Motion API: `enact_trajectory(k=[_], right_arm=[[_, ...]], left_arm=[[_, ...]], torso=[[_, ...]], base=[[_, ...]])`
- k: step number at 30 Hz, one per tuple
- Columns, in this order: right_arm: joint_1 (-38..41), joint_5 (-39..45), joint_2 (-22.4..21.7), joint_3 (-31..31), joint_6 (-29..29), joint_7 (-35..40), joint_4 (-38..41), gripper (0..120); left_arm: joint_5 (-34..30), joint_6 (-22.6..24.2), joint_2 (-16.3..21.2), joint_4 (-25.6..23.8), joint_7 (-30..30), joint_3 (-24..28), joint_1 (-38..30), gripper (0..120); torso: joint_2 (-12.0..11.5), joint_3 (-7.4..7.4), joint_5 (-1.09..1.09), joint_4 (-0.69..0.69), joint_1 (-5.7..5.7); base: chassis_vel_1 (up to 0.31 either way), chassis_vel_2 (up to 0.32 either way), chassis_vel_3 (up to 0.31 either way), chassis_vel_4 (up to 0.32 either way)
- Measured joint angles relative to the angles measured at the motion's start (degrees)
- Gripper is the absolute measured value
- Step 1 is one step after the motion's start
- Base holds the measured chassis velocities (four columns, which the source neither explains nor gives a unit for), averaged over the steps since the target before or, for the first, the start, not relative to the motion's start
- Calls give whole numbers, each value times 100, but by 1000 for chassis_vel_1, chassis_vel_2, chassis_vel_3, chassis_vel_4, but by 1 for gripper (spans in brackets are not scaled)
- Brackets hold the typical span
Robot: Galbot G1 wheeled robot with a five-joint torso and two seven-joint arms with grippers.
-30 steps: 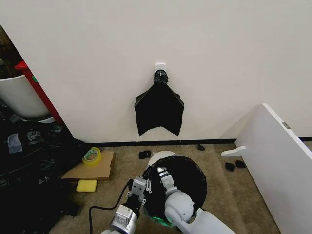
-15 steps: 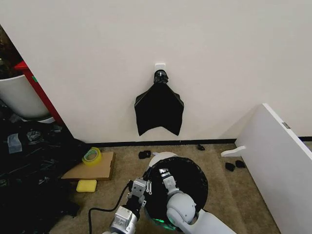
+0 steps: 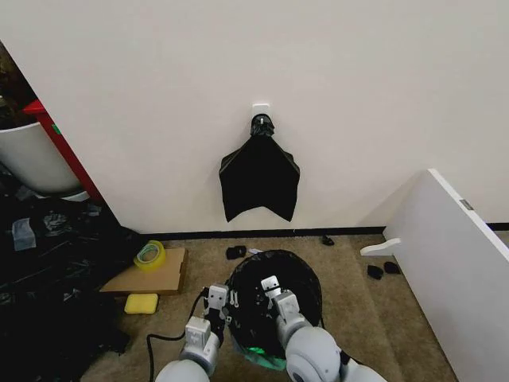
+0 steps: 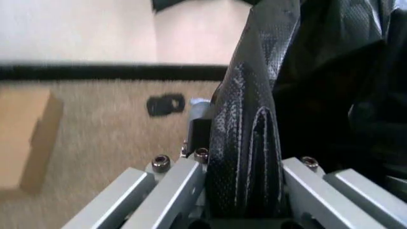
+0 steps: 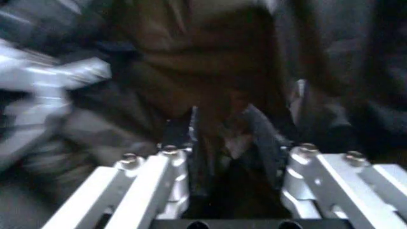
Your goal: Place the garbage bag over the trash bin.
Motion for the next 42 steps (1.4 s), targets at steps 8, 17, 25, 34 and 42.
enact_trajectory(k=[8,17,25,34,42], right_arm=[[-572,279,-247,745,298,-430,1162,59],[-1254,367,-190,1480,606,-438,1742,93],[-1324,232,-109,1490,658,-437,1677,100],[-1364,202,-78,1502,667,-415,1658,100],[-1393,310,-99,1849,800,-432,1614,100]], left_arm=[[-1444,475,-322,105,-821,-151,-431,1],[-3070,762,-535,477,-1708,-442,-958,1],[-3419,773,-542,673,-1683,-481,-1116,1],[-3424,723,-573,731,-1550,-580,-1120,32],[-3453,828,-136,142,-1284,-720,-695,70]], torso=[[0,0,-2,0,0],[0,0,-1,0,0],[0,0,-2,0,0],[0,0,-2,0,0],[0,0,-3,1,0]], base=[[0,0,0,0],[0,0,0,0],[0,0,0,0],[0,0,0,0],[0,0,0,0]])
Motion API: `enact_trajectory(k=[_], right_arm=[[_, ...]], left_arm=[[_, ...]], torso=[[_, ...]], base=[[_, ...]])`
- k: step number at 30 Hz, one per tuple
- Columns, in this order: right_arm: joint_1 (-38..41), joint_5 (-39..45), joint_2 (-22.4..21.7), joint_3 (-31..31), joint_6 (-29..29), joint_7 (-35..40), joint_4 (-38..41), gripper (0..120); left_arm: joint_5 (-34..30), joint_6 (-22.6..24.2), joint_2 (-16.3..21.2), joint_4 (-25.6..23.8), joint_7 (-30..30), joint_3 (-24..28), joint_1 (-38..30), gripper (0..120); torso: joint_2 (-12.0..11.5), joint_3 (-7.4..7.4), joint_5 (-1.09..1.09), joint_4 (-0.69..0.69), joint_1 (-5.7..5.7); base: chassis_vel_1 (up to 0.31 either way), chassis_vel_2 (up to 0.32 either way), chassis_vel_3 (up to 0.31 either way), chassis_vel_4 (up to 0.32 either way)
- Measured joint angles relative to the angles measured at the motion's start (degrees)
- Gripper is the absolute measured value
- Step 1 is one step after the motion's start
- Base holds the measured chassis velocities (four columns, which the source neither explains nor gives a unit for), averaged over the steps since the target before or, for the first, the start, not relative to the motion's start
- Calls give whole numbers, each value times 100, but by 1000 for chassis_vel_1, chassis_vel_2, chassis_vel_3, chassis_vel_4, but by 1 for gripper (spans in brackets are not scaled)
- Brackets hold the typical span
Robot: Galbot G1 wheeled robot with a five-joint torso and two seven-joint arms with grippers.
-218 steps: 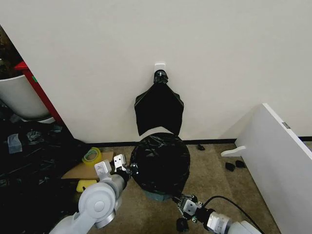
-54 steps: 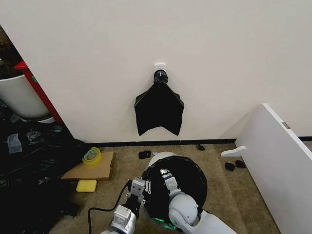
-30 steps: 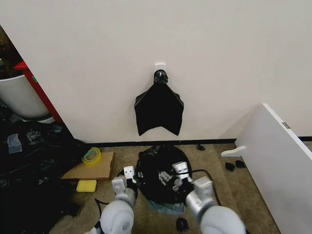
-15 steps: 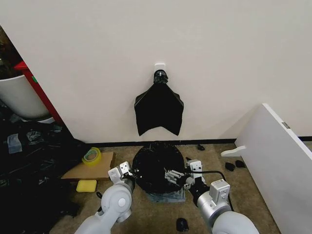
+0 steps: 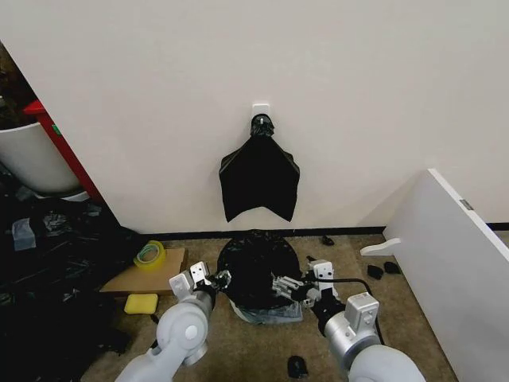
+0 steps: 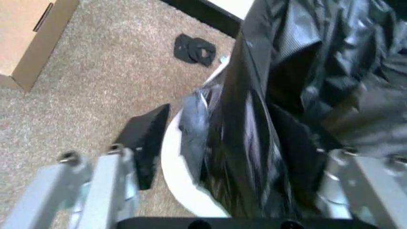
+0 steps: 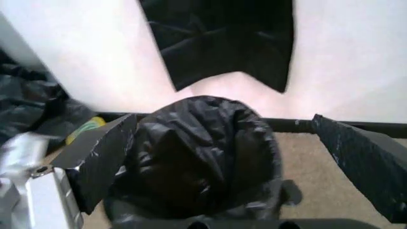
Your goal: Place the garbage bag over the trash bin.
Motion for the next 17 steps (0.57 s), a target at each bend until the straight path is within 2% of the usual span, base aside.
enact_trajectory(k=[1,3,6,8,10,13,14,16,17], right_arm=[[-14,4,-3,106,146,-29,-73,100],[-34,3,1,193,273,-73,-120,100],[-159,-79,108,490,724,-338,-222,100],[-424,-143,355,828,1102,-611,-236,100],[-537,-150,443,957,1216,-703,-236,100],[-1340,-147,858,1700,2041,-1232,-300,100],[-1634,-108,958,1917,2399,-1340,-375,100],[-1714,-95,978,1974,2507,-1356,-397,100],[-1980,-86,1045,2176,2899,-1384,-481,100]], left_arm=[[30,-1,77,-126,151,-25,82,77],[91,-31,134,-241,310,-42,147,79],[629,-401,233,-631,900,-75,375,93],[1430,-907,241,-873,1360,-103,589,98],[1657,-1025,233,-933,1453,-116,654,99],[2996,-1635,77,-1254,1834,-352,1154,100],[3482,-1897,5,-1311,1938,-489,1390,100],[3643,-1981,-19,-1329,1966,-534,1478,100],[4247,-2365,-119,-1376,2085,-725,1872,100]], torso=[[0,0,1,0,0],[0,0,2,0,0],[0,0,1,0,0],[0,0,0,1,0],[0,0,3,0,0],[0,-1,-2,-4,0],[0,-1,4,-4,0],[0,-1,4,-4,-1],[0,-1,-2,-1,0]], base=[[0,0,0,0],[0,0,0,0],[0,0,0,0],[0,0,0,0],[0,0,0,0],[0,0,0,0],[0,0,0,0],[0,0,0,0],[0,0,0,0]])
